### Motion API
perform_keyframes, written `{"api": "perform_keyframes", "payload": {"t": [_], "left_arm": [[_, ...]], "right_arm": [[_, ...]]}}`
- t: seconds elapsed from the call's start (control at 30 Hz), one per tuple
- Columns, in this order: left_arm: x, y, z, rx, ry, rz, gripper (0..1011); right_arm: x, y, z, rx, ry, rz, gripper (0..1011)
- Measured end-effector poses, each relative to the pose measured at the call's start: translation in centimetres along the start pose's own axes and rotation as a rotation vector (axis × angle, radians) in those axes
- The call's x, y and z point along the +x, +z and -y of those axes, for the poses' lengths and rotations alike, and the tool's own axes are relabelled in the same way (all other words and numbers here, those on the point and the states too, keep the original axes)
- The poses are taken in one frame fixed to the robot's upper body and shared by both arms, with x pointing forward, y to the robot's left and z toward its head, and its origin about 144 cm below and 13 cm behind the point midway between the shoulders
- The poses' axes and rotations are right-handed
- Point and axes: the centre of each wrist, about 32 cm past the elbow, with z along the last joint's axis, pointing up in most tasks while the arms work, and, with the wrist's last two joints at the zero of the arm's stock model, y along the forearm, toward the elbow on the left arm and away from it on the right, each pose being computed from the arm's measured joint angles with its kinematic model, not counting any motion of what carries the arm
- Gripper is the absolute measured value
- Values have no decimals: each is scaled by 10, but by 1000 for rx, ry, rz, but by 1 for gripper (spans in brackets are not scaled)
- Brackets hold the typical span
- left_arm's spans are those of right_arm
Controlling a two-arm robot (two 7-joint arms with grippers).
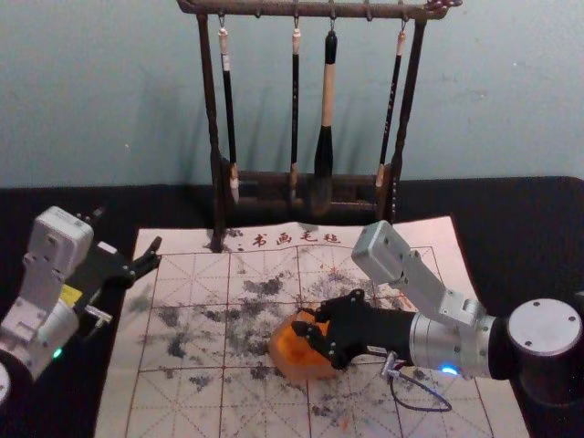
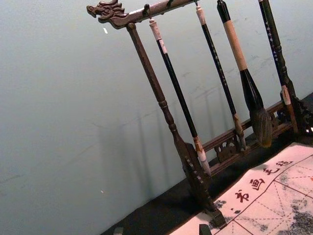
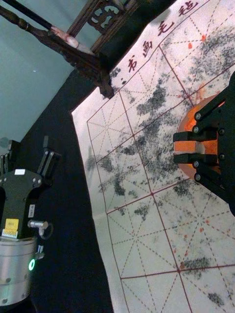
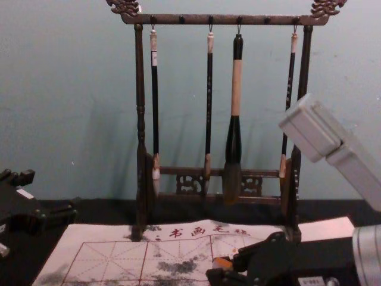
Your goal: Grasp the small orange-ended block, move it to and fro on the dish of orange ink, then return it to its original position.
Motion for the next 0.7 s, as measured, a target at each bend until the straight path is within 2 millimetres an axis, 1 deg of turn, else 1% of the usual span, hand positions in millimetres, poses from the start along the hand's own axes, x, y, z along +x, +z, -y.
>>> {"api": "perform_keyframes", "payload": {"t": [0.33,0.7], "left_arm": [[0,0,0,0,0,0,1001],[0,0,0,0,0,0,1001]], "right_arm": [[6,3,2,-26,-32,-1,86],[10,3,14,-48,-62,-7,86]]}}
